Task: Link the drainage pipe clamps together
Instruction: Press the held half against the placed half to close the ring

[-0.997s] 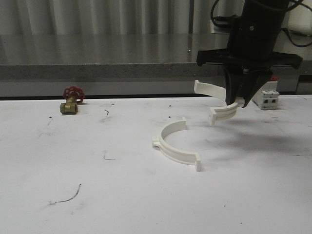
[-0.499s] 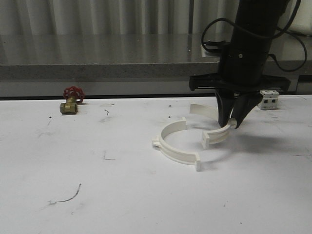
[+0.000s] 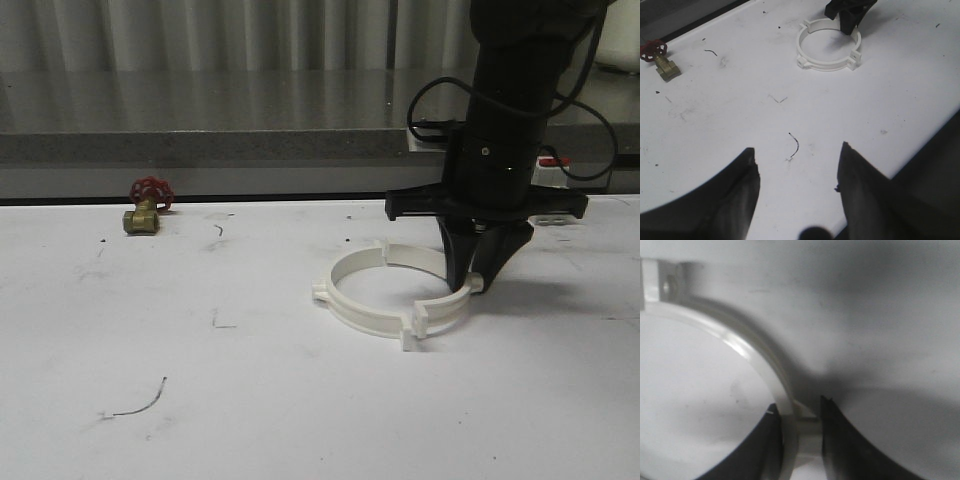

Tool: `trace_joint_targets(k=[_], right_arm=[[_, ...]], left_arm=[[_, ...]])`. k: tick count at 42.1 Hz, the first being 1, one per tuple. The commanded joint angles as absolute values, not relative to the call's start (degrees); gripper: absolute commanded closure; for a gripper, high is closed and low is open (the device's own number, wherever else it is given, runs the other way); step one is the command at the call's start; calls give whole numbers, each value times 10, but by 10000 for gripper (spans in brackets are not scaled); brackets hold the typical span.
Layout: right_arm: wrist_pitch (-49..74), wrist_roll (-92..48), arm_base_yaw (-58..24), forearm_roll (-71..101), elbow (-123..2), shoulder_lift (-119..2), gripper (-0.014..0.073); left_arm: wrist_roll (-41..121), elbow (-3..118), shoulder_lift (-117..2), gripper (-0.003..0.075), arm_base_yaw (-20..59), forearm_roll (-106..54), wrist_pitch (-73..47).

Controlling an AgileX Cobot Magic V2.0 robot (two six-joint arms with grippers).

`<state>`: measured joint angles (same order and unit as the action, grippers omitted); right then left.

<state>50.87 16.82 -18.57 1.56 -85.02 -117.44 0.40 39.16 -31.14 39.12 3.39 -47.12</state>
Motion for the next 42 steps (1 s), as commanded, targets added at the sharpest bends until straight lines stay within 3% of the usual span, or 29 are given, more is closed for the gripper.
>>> trace_joint_targets(k=[1, 42], right_arm=[[499, 168, -187, 11, -860, -1144, 420], [490, 168, -189, 21, -860, -1156, 420]], left_arm=[[5, 406, -313, 365, 391, 31, -435], [5, 406, -313, 365, 391, 31, -435]])
